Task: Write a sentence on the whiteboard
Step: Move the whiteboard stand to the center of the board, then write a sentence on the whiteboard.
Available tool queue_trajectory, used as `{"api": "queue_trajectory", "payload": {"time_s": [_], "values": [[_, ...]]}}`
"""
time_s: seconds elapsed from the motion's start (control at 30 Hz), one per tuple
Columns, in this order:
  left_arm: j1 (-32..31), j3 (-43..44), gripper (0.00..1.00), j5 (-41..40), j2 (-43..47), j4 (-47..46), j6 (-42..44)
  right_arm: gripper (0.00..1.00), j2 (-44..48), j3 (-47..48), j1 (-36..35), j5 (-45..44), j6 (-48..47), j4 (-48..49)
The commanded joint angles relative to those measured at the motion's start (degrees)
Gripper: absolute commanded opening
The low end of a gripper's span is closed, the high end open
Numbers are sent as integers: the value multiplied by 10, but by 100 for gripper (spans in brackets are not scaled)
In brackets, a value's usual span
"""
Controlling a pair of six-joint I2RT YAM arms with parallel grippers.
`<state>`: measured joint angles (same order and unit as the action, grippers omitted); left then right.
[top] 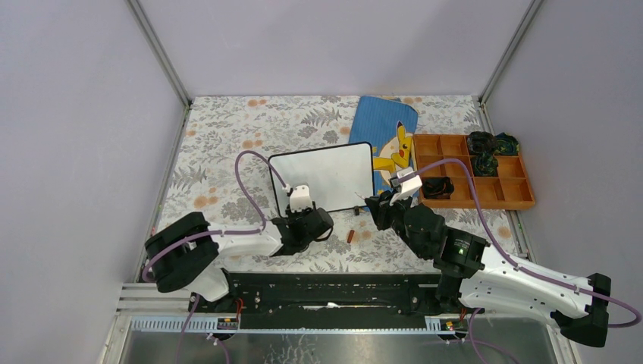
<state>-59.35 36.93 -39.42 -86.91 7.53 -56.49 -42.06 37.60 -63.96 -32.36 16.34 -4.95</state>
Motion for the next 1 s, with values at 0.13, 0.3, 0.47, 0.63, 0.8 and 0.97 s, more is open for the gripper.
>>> {"api": "queue_trajectory", "payload": {"time_s": [0.13, 0.3, 0.47, 0.63, 0.8, 0.97], "values": [[-19, -22, 63, 17, 95, 40, -28, 0, 8, 13, 3, -12, 1, -1], [-24, -36, 79, 40, 205, 88, 2, 0, 8, 22, 2, -8, -3, -1], [-14, -6, 92, 19, 326, 143, 96, 0, 5, 17, 2, -1, -4, 10], [160, 2, 94, 173, 426, 104, 213, 0, 0, 12, 2, 9, 0, 22], [370, -14, 93, 456, 476, 29, 260, 0, 1, 12, 2, 24, -6, 35], [545, -60, 91, 698, 437, -80, 232, 0, -4, 8, 3, 48, -12, 54]]}}
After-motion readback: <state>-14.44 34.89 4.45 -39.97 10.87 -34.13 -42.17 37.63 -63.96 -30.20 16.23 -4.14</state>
